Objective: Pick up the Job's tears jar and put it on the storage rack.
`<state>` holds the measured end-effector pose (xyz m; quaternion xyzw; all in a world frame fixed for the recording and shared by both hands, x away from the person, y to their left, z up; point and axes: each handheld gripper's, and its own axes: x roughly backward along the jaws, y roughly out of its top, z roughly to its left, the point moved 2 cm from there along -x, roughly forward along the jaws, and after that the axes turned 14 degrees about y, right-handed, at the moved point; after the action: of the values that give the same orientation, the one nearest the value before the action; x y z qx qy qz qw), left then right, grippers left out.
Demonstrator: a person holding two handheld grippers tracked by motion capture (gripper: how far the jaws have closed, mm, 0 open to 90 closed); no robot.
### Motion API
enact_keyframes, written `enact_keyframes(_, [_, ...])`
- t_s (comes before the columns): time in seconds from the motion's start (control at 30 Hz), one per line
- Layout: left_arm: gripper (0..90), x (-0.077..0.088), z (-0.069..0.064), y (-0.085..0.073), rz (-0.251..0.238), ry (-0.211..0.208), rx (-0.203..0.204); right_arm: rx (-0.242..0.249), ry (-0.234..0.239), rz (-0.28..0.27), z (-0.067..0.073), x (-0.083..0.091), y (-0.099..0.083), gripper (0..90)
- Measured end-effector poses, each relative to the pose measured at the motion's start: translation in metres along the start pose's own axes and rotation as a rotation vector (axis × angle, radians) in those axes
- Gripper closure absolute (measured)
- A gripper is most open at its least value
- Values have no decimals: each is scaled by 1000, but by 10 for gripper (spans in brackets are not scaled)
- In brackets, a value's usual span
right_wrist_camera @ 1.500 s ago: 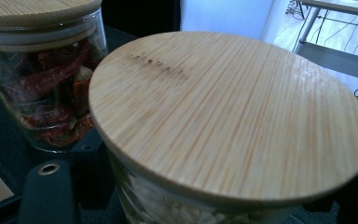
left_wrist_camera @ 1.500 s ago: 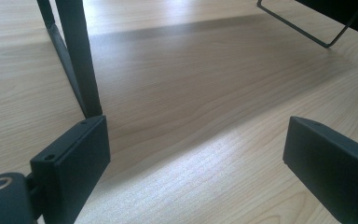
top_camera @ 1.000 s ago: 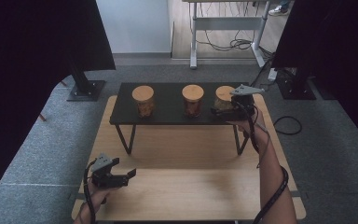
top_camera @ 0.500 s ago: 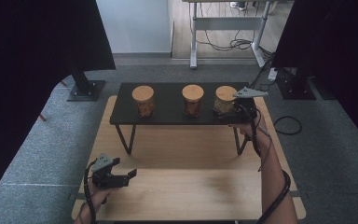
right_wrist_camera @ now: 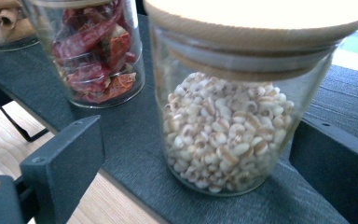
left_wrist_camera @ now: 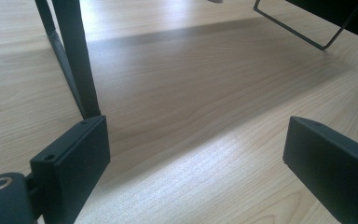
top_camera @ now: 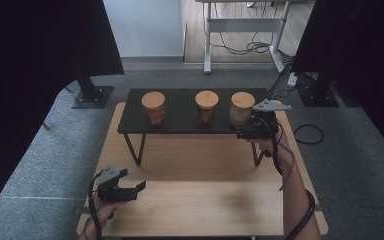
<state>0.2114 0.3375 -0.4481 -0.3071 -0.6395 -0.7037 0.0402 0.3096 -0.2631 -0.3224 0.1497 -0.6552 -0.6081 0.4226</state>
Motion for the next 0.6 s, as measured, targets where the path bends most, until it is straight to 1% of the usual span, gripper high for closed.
enact_keyframes(0.13, [66, 1, -2, 1, -6, -2, -4, 5, -16, -15, 7, 5, -4, 17])
enact_keyframes(0.43, [66, 1, -2, 1, -6, -8, -5, 37, -1, -50, 23, 21, -15, 16])
enact_keyframes(0.53, [66, 2, -2, 1, -7, -9, -4, 46, 0, -54, 30, 22, -20, 16])
enact_keyframes(0.6, [66, 3, -2, 1, -8, -8, -4, 53, 9, -58, 33, 23, -23, 16])
